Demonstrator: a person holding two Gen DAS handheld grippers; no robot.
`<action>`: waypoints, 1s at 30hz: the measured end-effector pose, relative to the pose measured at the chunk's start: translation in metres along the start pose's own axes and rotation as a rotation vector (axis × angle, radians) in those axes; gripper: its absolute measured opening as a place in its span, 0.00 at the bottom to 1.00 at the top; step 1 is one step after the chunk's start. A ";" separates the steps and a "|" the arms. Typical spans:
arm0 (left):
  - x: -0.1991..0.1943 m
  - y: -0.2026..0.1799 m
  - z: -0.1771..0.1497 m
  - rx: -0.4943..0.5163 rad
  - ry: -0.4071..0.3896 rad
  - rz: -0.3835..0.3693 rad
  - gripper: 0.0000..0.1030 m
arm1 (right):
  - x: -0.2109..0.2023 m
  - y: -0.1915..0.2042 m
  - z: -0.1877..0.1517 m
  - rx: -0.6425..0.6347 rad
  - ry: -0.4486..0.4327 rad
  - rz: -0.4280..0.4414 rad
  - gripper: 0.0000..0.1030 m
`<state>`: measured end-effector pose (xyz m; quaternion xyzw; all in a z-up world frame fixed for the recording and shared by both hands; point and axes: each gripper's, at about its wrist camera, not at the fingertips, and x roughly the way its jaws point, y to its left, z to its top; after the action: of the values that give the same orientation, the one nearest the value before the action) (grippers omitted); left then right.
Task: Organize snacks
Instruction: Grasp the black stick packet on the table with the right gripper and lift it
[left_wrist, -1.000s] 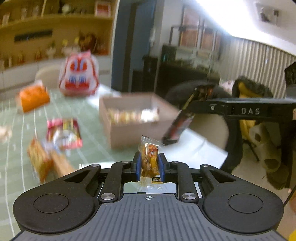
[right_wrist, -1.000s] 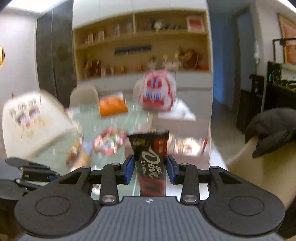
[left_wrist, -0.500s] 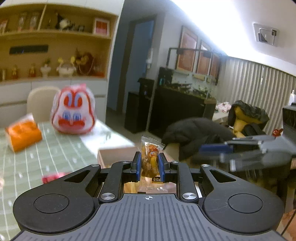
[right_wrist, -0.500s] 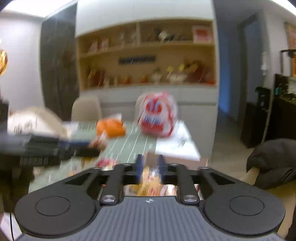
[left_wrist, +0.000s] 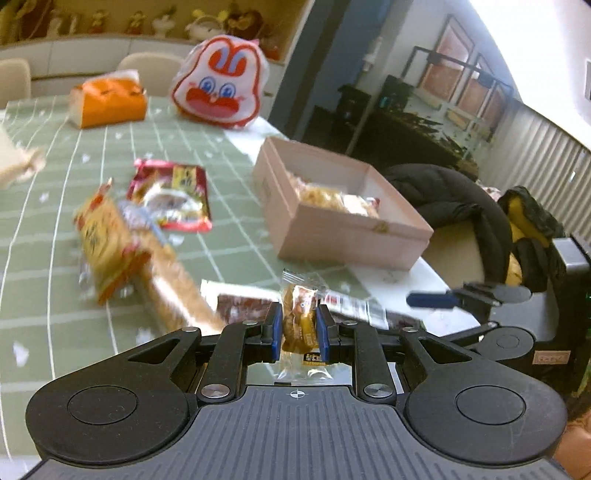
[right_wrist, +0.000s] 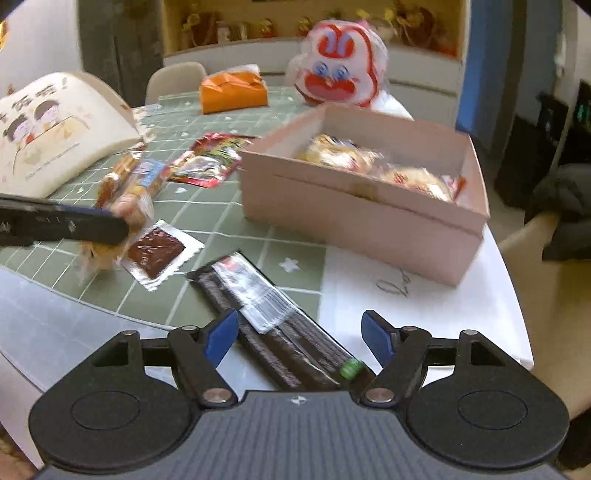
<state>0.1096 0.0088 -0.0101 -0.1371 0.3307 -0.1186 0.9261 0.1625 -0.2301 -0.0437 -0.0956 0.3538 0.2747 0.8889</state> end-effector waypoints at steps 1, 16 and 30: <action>-0.004 0.000 -0.006 -0.003 -0.001 -0.002 0.23 | -0.001 0.006 0.000 -0.034 -0.008 0.008 0.80; -0.016 0.005 -0.043 -0.040 0.011 0.036 0.23 | -0.019 0.044 -0.015 -0.020 0.042 0.146 0.79; -0.018 0.005 -0.050 -0.037 0.020 0.070 0.23 | 0.005 0.058 -0.005 -0.033 -0.042 -0.006 0.50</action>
<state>0.0641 0.0104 -0.0382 -0.1412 0.3465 -0.0813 0.9238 0.1306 -0.1821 -0.0499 -0.1054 0.3301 0.2800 0.8953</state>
